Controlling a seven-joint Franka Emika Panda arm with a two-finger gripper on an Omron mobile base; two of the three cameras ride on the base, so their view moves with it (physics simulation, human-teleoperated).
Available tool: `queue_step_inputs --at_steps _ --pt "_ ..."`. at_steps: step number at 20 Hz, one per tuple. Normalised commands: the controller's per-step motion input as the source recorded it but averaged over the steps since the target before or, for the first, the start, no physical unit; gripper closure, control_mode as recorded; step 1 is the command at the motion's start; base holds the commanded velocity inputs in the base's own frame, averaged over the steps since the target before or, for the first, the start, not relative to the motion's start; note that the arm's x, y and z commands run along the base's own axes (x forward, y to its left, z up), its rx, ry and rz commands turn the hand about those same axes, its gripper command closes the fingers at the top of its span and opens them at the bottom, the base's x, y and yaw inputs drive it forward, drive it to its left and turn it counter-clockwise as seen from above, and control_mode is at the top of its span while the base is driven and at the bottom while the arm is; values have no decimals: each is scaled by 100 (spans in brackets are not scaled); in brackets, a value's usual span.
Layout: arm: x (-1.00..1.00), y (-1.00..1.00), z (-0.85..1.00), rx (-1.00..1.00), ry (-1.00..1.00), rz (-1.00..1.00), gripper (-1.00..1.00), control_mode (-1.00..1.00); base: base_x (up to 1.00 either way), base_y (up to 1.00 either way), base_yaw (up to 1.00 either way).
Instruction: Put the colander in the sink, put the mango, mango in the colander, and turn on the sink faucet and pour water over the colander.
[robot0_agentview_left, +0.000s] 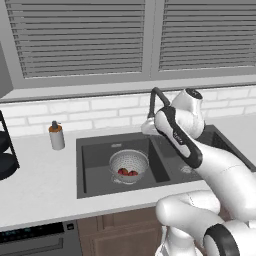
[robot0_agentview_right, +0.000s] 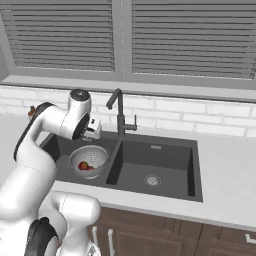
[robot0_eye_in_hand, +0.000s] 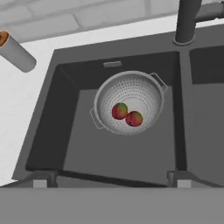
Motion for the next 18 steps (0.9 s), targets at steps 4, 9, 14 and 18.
queue_step_inputs --at_steps 4,9,14,18 --pt "-48 -38 89 0 -5 0 -100 -100 0 0 0" --pt "-10 -60 68 0 -1 0 -100 -100 0 0 0" --pt "0 -64 52 3 0 0 -100 -100 0 0 0" --pt "8 -50 44 3 0 0 -100 -100 0 0 0"
